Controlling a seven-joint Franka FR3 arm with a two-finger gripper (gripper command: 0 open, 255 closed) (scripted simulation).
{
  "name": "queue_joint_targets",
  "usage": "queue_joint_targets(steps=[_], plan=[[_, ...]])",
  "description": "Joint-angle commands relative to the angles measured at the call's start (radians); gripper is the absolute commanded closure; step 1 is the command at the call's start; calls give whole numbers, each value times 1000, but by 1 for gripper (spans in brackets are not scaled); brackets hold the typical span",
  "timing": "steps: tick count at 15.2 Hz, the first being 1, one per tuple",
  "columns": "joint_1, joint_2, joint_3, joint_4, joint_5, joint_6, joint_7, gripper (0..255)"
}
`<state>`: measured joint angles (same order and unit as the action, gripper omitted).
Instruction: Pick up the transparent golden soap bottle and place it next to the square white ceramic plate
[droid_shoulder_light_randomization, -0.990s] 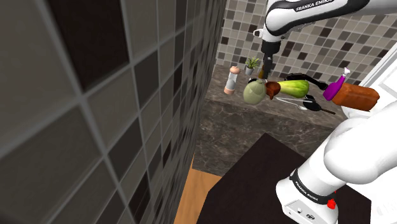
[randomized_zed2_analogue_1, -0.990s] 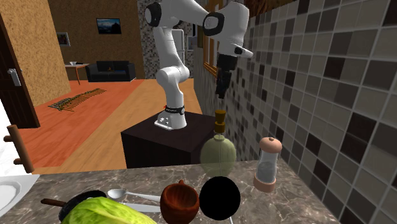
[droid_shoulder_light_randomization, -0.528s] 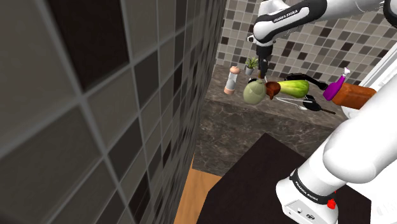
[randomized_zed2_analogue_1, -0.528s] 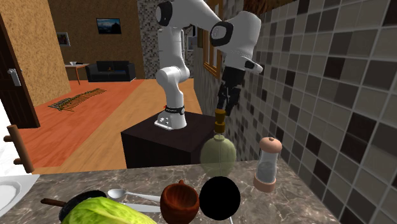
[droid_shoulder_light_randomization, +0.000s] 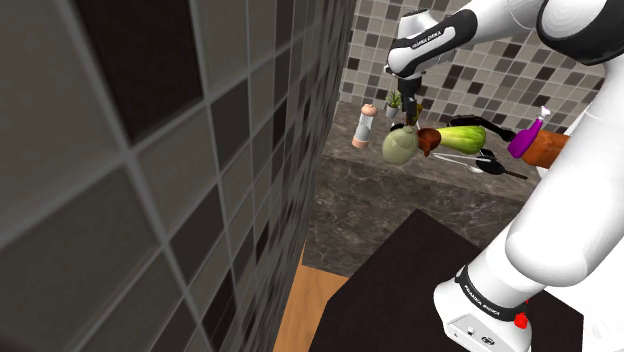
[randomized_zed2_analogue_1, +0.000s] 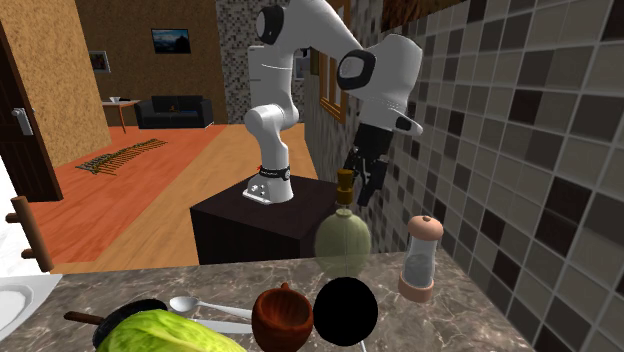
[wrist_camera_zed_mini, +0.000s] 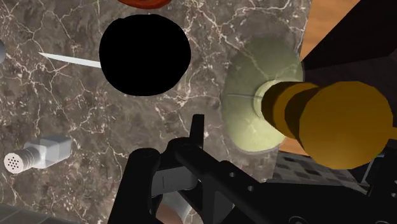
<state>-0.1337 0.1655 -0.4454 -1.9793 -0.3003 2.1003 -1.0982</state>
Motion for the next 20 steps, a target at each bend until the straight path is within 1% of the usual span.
queue_joint_targets(steps=[1, 3, 11, 12, 20], plan=[[-6, 14, -2, -11, 2, 27, -3, 0], [-13, 30, -5, -27, 4, 59, -5, 0], [-13, 30, -5, -27, 4, 59, -5, 0], [-13, 30, -5, -27, 4, 59, -5, 255], [-13, 30, -5, -27, 4, 59, -5, 255]])
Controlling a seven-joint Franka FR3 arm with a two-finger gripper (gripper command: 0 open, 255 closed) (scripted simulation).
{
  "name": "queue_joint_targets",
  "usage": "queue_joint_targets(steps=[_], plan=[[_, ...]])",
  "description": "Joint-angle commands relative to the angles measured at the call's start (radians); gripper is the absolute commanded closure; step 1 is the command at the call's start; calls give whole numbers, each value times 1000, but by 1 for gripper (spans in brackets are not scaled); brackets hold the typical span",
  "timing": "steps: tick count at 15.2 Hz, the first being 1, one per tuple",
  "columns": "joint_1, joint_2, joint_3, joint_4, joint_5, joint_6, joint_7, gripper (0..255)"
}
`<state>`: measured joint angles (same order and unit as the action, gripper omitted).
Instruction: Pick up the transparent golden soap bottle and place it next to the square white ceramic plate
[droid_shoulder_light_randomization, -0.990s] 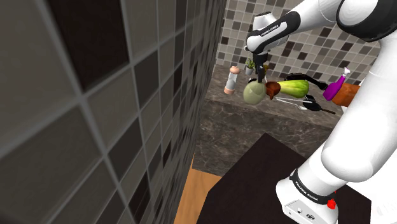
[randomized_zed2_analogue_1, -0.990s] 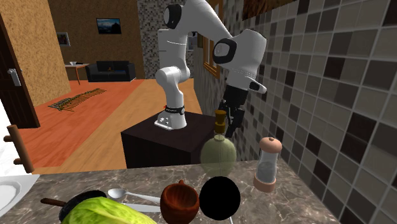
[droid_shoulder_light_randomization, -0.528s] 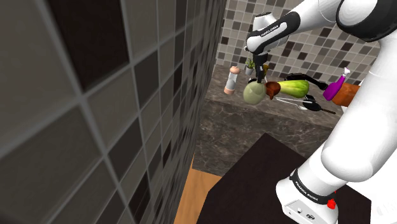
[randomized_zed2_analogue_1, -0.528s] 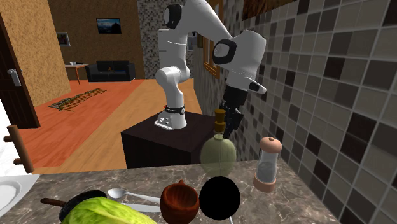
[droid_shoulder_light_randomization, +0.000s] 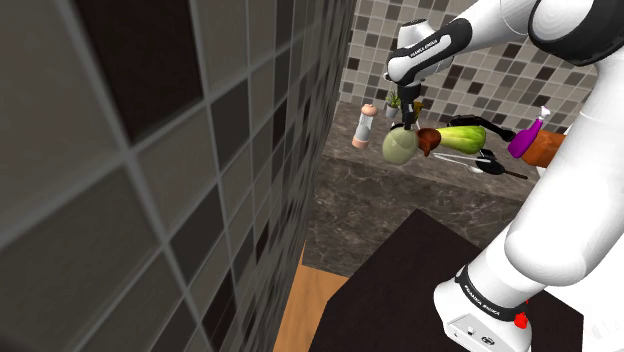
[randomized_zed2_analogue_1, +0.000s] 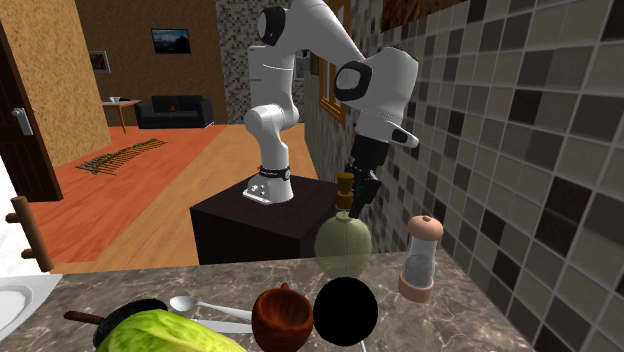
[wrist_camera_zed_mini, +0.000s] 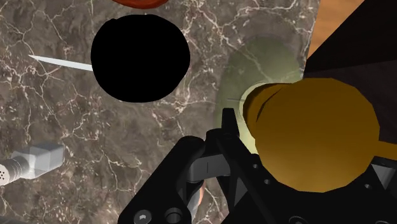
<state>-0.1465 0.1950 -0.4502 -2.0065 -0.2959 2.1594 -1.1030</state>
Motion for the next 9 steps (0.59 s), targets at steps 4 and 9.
queue_joint_targets(steps=[4, 9], plan=[[3, -19, -1, 18, -3, -36, -6, 255], [7, -49, -1, 53, -7, -97, -18, 255]])
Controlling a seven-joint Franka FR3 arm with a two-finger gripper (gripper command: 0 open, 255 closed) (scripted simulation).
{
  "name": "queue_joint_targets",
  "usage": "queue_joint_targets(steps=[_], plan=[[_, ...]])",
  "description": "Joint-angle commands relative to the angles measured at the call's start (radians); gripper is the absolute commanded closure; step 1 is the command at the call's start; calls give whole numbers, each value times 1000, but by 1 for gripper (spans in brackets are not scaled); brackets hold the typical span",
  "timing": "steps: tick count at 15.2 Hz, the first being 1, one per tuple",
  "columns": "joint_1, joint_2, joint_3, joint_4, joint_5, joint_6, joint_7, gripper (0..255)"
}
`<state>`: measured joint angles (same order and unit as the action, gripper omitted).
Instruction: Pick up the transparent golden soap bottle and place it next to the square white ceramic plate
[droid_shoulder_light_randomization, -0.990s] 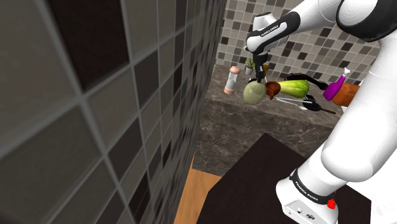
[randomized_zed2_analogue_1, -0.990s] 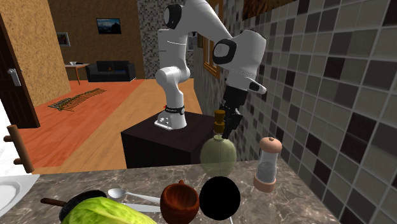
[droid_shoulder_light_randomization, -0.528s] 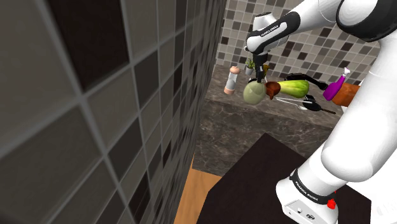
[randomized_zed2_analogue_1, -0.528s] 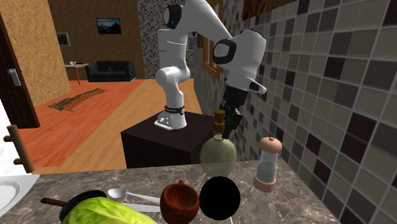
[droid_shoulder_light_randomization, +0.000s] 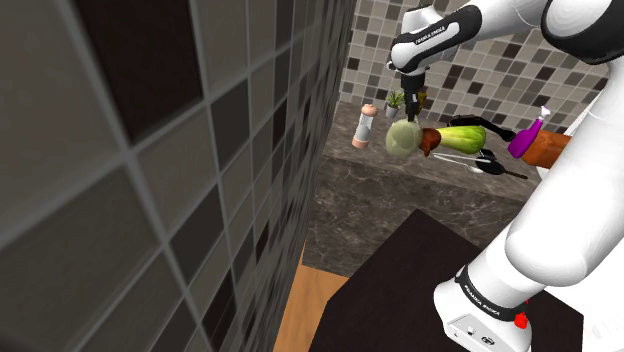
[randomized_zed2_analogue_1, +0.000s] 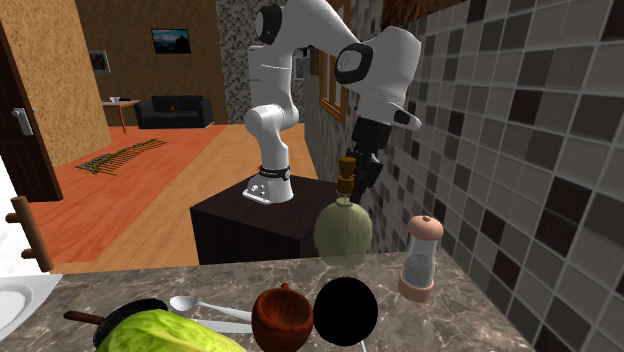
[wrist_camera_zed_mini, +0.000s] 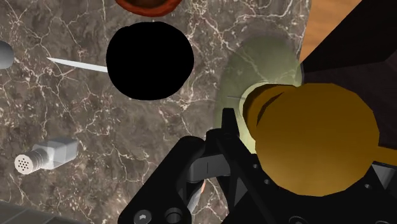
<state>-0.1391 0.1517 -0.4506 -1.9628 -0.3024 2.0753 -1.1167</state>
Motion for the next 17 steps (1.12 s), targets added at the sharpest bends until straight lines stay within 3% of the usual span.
queue_joint_targets(steps=[1, 17], plan=[[1, -11, -1, 16, -1, -25, -6, 255], [11, -66, 2, 167, -2, -223, -52, 255]])
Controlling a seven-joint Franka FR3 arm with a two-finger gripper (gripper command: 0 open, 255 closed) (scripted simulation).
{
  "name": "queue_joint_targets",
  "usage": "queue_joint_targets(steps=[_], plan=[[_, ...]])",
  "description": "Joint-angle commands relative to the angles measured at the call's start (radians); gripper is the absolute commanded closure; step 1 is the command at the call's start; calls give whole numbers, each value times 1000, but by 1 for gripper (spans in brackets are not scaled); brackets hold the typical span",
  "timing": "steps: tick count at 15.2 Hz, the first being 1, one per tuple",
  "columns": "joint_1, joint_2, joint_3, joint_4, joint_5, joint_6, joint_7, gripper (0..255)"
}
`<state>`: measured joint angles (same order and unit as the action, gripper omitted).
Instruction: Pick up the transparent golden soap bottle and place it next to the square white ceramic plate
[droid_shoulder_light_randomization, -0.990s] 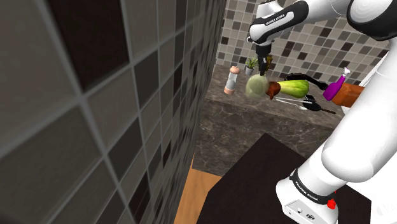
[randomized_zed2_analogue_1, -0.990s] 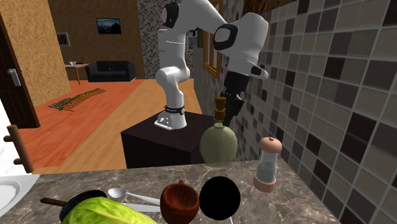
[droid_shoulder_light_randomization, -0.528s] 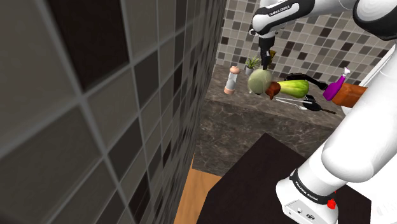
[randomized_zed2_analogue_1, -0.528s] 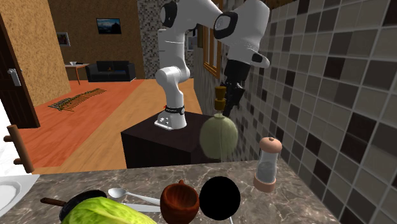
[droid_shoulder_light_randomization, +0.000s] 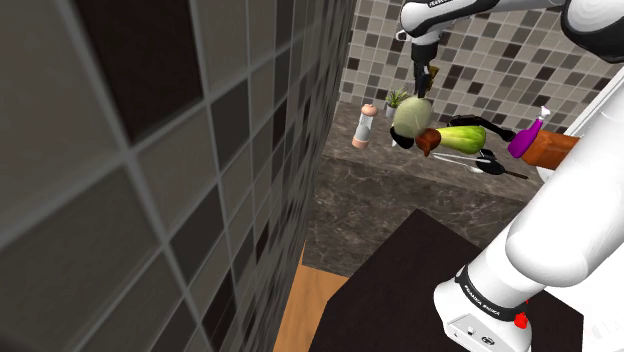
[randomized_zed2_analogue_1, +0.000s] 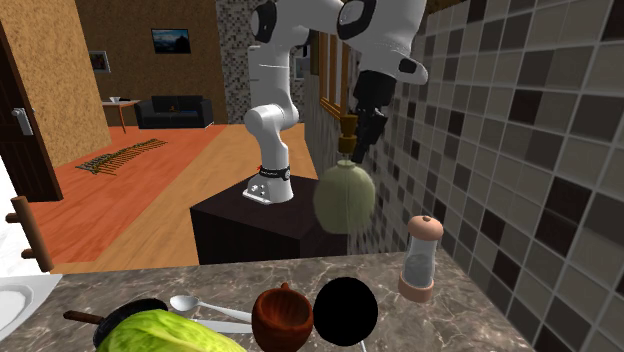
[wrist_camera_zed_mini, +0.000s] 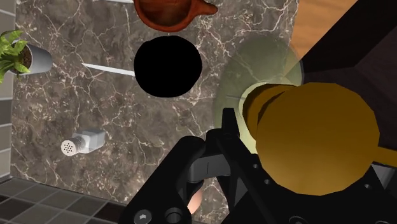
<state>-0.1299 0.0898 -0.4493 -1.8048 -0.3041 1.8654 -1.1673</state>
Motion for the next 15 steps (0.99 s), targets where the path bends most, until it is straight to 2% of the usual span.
queue_joint_targets(steps=[1, 15], plan=[[2, -6, 1, 21, 0, -26, -4, 255], [4, -3, 2, 209, 11, -204, -57, 255]])
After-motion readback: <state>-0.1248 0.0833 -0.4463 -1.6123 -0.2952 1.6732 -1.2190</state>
